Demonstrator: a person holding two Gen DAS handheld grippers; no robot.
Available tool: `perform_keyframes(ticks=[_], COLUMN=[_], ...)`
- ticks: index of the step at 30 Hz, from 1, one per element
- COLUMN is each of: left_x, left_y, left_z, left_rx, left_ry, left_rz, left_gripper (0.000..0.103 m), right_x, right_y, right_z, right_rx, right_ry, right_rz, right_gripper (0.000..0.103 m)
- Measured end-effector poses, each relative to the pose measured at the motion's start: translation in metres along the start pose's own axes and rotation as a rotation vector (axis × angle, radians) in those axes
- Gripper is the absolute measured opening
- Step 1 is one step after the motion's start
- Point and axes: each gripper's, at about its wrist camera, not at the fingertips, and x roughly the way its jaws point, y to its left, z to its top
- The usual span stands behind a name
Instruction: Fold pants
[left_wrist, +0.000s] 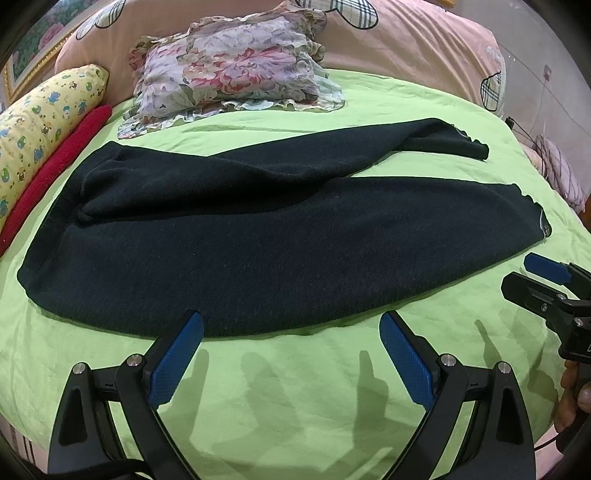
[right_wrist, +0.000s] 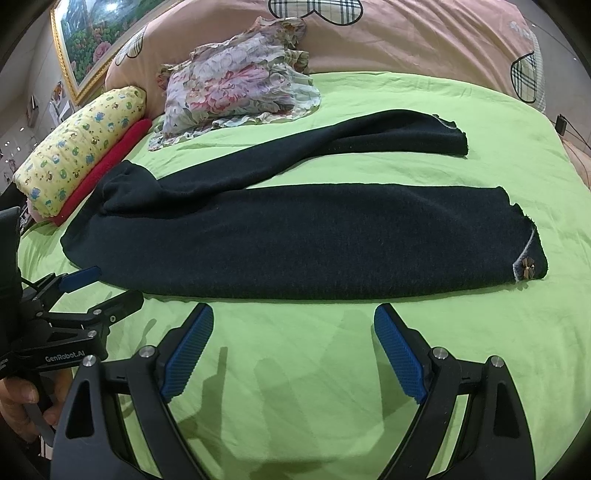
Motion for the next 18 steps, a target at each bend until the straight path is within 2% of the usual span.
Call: perform_keyframes(ticks=[15,18], left_x=[0.000,0.000], left_y=[-0.002,-0.002], left_z=[0.007,0.015], left_rx=[0.017,0.026], left_ry=[-0.001,-0.005], left_rz=[-0.012,-0.036], left_gripper=[0.097,0.097], right_x=[-0.002,-0.003], right_y=[-0.003,-0.007], right_z=[0.002,0.007], right_rx=[0.014,0.016], right_ry=[0.002,-0.002], right_rz=[0.008,0.007], right_gripper=[0.089,0.089])
